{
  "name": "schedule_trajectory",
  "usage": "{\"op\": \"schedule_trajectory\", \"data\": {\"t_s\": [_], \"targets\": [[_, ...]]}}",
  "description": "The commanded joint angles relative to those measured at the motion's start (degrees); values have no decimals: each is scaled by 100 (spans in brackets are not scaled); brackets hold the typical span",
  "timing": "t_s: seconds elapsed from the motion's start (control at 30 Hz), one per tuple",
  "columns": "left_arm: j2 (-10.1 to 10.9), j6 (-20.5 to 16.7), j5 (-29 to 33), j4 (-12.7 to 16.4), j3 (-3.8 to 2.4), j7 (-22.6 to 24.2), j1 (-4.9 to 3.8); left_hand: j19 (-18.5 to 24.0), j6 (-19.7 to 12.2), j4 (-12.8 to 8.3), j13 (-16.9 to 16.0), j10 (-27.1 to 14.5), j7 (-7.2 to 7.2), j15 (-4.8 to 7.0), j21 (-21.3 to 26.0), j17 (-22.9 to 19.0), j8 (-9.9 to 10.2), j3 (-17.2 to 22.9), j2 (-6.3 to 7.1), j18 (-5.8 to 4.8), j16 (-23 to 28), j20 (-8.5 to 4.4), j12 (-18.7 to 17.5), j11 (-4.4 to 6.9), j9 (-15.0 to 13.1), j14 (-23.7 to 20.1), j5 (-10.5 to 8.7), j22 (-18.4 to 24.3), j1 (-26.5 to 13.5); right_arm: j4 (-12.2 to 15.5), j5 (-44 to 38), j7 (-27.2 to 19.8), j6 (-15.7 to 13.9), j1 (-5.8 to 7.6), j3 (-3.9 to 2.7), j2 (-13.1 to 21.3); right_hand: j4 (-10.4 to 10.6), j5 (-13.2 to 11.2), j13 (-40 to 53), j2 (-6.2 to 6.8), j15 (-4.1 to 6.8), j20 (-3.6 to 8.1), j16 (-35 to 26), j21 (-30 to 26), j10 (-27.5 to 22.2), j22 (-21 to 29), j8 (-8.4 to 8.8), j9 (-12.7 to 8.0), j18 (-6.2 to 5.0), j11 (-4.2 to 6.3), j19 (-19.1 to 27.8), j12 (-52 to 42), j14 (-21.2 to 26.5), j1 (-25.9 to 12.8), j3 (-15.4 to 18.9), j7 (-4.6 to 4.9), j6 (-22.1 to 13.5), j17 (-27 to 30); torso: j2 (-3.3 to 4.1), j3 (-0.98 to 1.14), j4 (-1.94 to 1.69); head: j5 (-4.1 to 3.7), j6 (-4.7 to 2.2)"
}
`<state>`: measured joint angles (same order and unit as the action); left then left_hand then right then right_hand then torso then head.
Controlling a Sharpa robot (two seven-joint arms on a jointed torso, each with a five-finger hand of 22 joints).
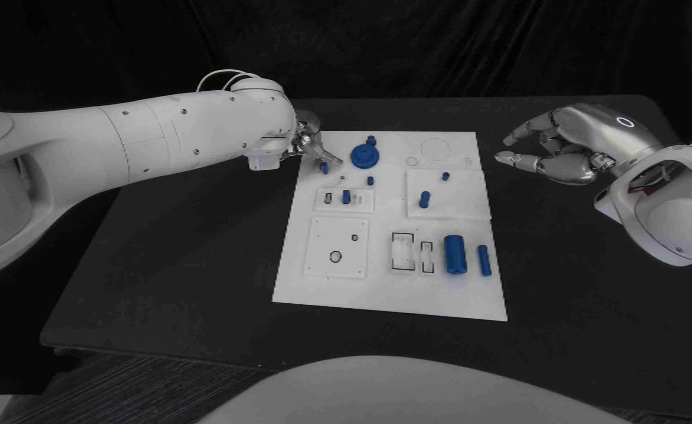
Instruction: Assemble the parts on the task board
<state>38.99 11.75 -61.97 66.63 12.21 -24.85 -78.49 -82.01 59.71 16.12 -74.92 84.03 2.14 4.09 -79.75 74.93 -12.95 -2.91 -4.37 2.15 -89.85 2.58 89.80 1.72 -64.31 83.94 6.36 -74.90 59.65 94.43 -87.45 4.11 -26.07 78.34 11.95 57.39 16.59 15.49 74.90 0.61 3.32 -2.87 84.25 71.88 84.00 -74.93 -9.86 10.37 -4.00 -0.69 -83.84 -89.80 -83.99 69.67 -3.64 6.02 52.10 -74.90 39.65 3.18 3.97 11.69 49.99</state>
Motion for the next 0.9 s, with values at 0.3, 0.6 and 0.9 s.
{"op": "schedule_trajectory", "data": {"t_s": [0.3,0.6,0.9], "targets": [[0,-126,9,34,-4,175,23,-14,160,-108,-1508,597,3,-29,55,1507,243,36,-14,89,-15,12,20,-24,250,606,598,-955,253,-6,-11,118,62,-17,-4,-3,-3,22,1510,-49,-14,-21,-43,-53,600,-964,5,-7,-7,-3,-8,-20,-414,3,19,-4,21,-618,0,-1,13,16,1],[23,-91,9,68,-4,143,25,-20,223,-160,-1508,597,-10,-22,62,1507,288,88,2,88,-15,7,20,-15,297,606,818,-967,359,-10,-11,123,92,-20,-4,-7,-5,25,1510,-51,-13,-20,-49,-66,600,-960,5,-8,-10,-2,-4,-20,-413,7,17,-5,21,-610,-1,1,12,35,1],[34,-45,9,85,-4,90,26,-21,260,-167,-1508,597,-18,-19,64,1507,276,93,11,89,-15,5,20,-9,292,606,842,-969,372,-12,-11,127,118,-23,-4,-14,-5,25,1510,-51,-13,-20,-49,-66,600,-960,5,-8,-10,-2,-4,-20,-413,7,17,-5,21,-610,2,2,1,30,1]]}}
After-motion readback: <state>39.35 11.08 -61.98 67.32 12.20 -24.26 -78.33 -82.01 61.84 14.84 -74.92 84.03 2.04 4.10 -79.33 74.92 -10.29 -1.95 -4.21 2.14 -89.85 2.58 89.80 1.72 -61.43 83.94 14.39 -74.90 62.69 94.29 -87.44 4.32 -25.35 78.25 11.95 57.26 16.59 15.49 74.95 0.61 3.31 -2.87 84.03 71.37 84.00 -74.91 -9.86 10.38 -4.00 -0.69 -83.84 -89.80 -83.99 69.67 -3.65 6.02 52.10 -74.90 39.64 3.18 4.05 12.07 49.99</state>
